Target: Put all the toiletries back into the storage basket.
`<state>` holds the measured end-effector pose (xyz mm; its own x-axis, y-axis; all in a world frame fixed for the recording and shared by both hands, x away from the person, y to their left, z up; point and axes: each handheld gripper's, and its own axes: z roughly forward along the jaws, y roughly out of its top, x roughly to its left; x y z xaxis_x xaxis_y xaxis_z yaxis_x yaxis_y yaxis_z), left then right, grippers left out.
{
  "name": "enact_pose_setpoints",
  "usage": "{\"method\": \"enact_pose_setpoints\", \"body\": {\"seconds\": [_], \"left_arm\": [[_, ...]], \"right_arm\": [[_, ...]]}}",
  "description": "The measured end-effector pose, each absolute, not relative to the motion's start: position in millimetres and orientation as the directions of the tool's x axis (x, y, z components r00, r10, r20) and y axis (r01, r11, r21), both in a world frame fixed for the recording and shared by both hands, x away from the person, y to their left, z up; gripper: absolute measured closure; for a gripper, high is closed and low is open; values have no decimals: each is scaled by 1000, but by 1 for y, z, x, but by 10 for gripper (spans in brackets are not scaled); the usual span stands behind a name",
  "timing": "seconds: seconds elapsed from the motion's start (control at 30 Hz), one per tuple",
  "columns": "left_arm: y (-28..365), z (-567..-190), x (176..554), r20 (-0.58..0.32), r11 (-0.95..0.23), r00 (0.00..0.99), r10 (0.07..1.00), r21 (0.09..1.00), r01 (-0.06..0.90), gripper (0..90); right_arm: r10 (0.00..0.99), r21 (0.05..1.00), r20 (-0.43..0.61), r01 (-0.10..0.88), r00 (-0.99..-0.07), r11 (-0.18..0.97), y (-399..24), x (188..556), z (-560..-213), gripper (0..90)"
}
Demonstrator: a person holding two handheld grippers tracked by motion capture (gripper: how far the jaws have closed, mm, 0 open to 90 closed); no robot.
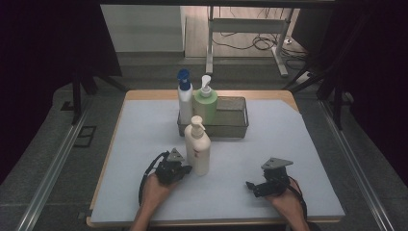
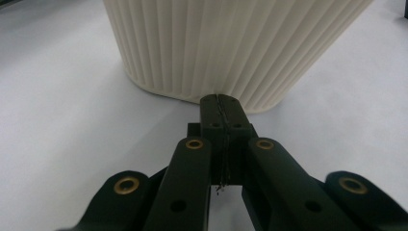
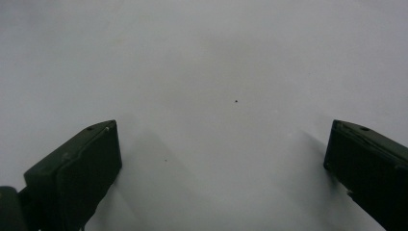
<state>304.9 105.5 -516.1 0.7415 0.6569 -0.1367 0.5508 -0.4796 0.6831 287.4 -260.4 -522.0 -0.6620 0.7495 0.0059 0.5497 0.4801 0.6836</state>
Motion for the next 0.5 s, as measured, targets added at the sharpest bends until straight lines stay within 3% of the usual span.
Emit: {"method": "enact_pose_setpoints", "body": {"seconds": [0.5], "left_arm": [[83,-517,311,-163,-476,756,634,688,548,896]], "right_arm": [[750,684,7,550,-662,479,-260,287,-522,0]]}}
